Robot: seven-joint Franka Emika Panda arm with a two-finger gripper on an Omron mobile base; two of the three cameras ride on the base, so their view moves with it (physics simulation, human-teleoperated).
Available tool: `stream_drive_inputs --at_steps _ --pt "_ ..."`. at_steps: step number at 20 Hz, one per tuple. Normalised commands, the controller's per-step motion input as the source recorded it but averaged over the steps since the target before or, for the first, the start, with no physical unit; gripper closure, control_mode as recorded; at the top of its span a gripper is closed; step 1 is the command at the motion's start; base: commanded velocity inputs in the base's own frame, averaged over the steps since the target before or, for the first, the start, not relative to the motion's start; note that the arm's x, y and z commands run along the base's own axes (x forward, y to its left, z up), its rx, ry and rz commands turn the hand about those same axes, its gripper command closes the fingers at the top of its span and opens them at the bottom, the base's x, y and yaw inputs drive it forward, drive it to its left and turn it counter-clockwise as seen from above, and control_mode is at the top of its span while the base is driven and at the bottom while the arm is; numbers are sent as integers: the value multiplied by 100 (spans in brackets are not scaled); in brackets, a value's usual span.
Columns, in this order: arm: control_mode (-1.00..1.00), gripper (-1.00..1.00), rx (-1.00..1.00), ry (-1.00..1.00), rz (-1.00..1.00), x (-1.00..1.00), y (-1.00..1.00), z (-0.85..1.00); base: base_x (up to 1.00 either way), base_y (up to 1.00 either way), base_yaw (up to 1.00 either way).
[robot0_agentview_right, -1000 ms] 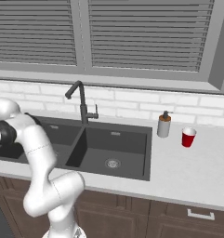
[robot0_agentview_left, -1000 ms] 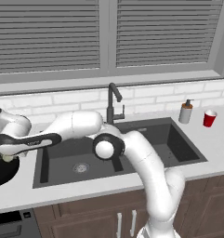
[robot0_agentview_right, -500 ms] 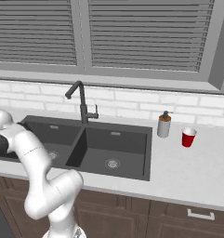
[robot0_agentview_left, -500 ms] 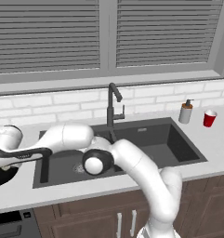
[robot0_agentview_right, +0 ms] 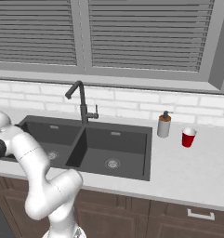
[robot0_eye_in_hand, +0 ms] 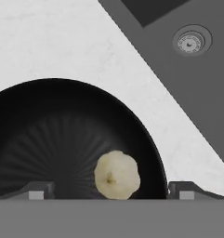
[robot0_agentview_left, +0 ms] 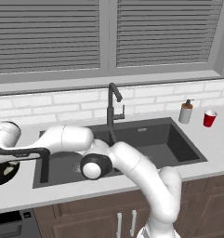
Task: Pick the garlic from the sink and place it in the bowl. Then pick the bowl and place it in the microwave. Then close the microwave door and press the start button.
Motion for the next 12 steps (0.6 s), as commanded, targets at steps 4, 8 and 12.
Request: stream_drive_inputs --at_steps 4,8,12 --pt "-100 -100 19 0 8 -1 -50 34 0 0 0" --pt "-100 -100 16 0 16 -25 -69 -2 0 0 0" --pt "-100 -100 12 0 19 -24 -57 -6 0 0 0"
